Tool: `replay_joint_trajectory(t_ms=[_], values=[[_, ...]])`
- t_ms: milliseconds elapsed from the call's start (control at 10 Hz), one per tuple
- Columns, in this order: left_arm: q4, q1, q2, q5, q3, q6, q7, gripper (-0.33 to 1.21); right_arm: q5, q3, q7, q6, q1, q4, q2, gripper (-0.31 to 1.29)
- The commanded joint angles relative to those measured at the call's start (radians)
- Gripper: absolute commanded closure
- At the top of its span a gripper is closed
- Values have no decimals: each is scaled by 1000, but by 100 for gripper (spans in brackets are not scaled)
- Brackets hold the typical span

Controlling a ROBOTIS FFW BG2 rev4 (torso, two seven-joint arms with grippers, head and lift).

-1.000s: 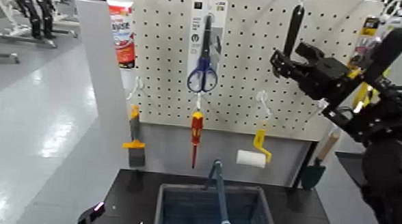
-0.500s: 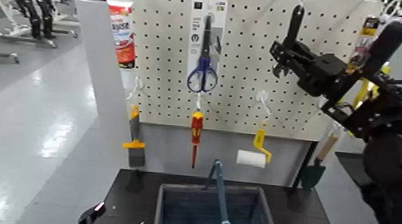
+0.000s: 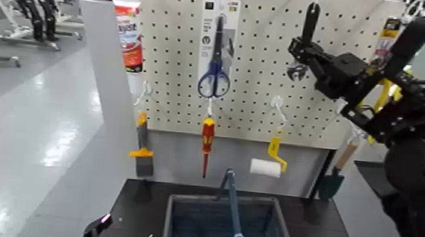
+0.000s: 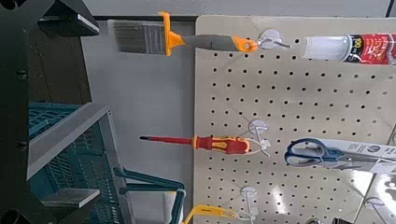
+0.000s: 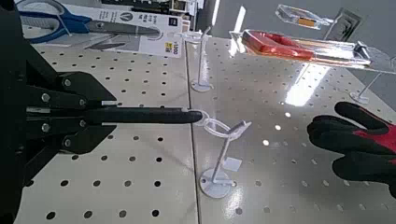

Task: Put the black wrench into the crate.

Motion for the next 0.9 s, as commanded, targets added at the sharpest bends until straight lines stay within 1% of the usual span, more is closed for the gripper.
replay_joint_trajectory(t_ms=[100,300,400,700,800,900], values=[[1,-1,1,0,-1,2,-1,9,8,-2,2,-2,1,-2,-1,114],[1,-1,1,0,-1,3,-1,9,12,-3,3,-5,3,-13,-1,114],[1,-1,1,2,-1,3,-1,9,15,-5,2,-5,7,-41,-1,114],[1,-1,1,2,-1,5,-1,9,28,-21,-8,7,21,-157,-6,114],[1,-1,3,2,-4,5,-1,9,44,-26,-14,18,30,-197,-7,114],[1,-1,1,2,-5,6,-1,9,50,-29,-18,23,38,-223,-7,114]])
